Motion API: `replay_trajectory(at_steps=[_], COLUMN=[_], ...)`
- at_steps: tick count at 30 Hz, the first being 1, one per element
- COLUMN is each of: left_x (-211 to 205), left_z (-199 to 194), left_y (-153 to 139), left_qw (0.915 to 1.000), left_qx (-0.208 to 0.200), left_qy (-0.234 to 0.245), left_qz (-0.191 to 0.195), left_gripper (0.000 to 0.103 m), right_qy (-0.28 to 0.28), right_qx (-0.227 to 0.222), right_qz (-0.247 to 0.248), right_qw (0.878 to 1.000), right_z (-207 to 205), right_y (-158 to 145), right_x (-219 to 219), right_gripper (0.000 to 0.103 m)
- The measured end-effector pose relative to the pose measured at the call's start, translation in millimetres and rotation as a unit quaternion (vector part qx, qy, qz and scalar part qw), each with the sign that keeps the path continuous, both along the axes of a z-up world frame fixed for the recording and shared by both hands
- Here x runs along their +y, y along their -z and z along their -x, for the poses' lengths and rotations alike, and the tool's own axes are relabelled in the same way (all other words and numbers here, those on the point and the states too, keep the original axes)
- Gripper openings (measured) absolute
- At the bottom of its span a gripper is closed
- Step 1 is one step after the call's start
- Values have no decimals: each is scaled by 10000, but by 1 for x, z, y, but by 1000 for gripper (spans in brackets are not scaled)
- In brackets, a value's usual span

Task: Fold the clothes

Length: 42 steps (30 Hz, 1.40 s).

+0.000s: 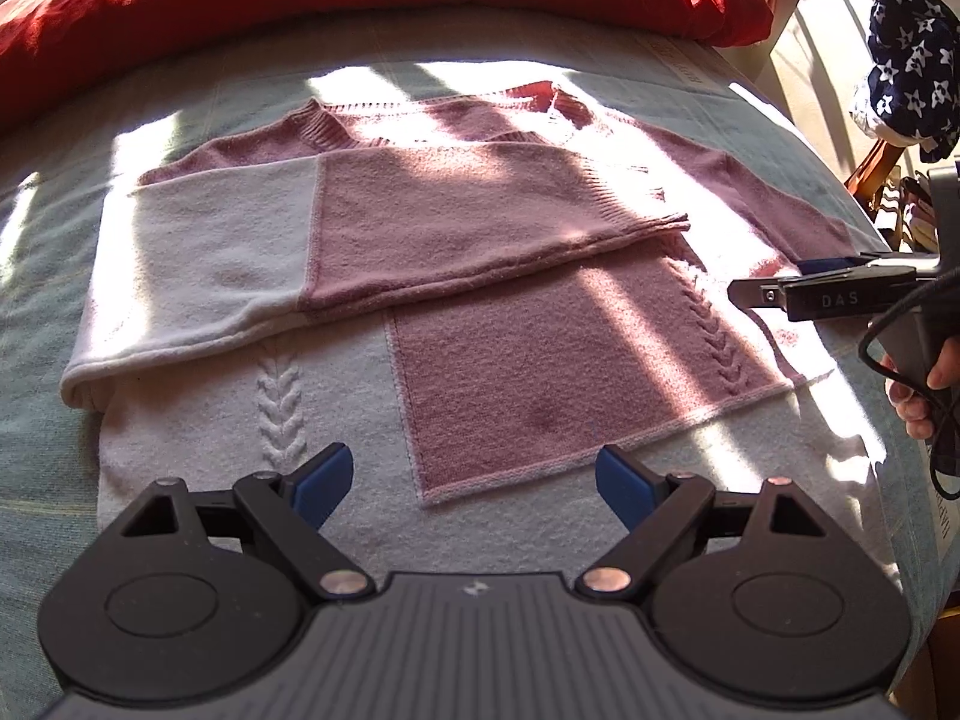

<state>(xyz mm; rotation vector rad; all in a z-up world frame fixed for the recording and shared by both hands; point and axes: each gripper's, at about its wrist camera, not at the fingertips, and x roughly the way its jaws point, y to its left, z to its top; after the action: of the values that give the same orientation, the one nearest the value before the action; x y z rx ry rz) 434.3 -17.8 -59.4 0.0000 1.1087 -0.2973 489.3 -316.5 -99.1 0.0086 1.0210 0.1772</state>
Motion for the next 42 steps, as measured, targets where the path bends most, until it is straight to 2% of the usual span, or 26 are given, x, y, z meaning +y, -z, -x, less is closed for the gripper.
replay_trajectory(at_steps=[5, 8, 11, 15, 21, 25, 28, 33, 38, 42], left_x=[5, 0, -8, -14, -24, -39, -50, -65, -84, -99], left_z=[-2, -6, -10, -13, -21, -26, -28, -33, -37, -40], left_y=[1, 1, -1, 0, 1, 2, 2, 3, 2, 2], left_qw=[9999, 9998, 9999, 9999, 9998, 9994, 9989, 9984, 9976, 9969], left_qx=[22, 32, 12, 31, 53, 77, 64, 60, 62, 76], left_qy=[-131, -141, -10, 74, 109, 298, 448, 555, 685, 779], left_qz=[65, 122, 131, 96, 125, 164, 122, 82, 73, 69], left_gripper=[88, 88, 88, 88, 88, 88, 88, 88, 88, 88], right_qy=[281, 338, 373, 462, 722, 862, 975, 1471, 1855, 2364], right_qx=[-116, -210, -15, 171, -21, 259, 180, -137, -190, -163], right_qz=[-110, -438, -536, -393, -488, -612, -667, -799, -757, -936], right_qw=[9995, 9982, 9979, 9980, 9962, 9941, 9928, 9858, 9795, 9670], right_z=[16, 13, 10, 23, 27, 24, 36, 37, 23, 38], right_y=[-19, -27, -16, -6, -20, -4, -11, -24, -11, -1], right_x=[-26, -27, -28, -41, -67, -84, -97, -137, -186, -234], right_gripper=[103, 103, 103, 103, 103, 103, 103, 103, 103, 103])
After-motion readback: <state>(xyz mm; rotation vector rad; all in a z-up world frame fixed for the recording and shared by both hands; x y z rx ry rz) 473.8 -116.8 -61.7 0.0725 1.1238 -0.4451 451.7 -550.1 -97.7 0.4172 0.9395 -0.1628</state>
